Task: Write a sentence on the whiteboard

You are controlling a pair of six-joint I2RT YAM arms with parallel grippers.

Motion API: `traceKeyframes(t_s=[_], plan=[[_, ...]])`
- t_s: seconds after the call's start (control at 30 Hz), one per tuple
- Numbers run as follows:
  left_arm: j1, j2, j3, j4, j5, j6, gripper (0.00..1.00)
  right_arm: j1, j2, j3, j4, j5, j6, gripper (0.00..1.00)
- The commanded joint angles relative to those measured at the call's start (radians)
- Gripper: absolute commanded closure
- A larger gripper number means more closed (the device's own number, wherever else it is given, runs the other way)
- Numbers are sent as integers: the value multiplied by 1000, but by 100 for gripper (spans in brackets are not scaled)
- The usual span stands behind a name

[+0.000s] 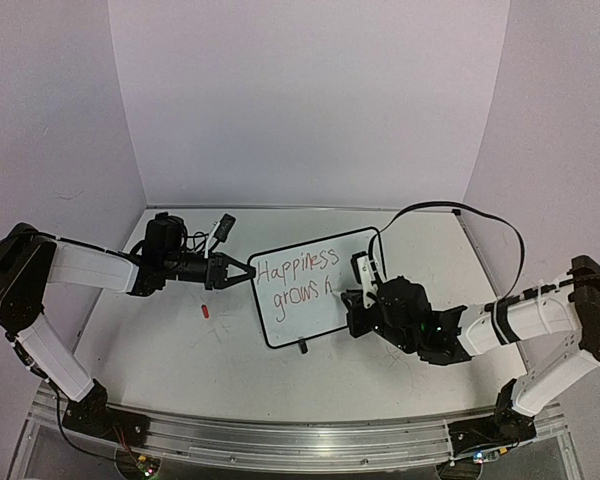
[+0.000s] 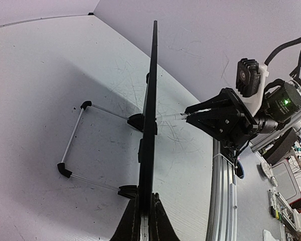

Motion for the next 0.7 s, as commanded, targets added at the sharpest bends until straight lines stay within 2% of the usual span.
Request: traceKeyframes(t_s=[0.0, 0.13, 0.47, 0.67], plan=[[-7, 13, 29, -49, 0, 31, 100, -2, -55, 8, 21, 16, -17, 100], [-7, 5, 26, -49, -2, 31, 100, -15, -97, -30, 79, -22, -21, 100], [-7, 11, 28, -49, 1, 34, 100, -26, -39, -10, 90, -65, -46, 100], [-7, 8, 27, -50, 0, 32, 100, -26, -29, 0, 69, -32, -32, 100]])
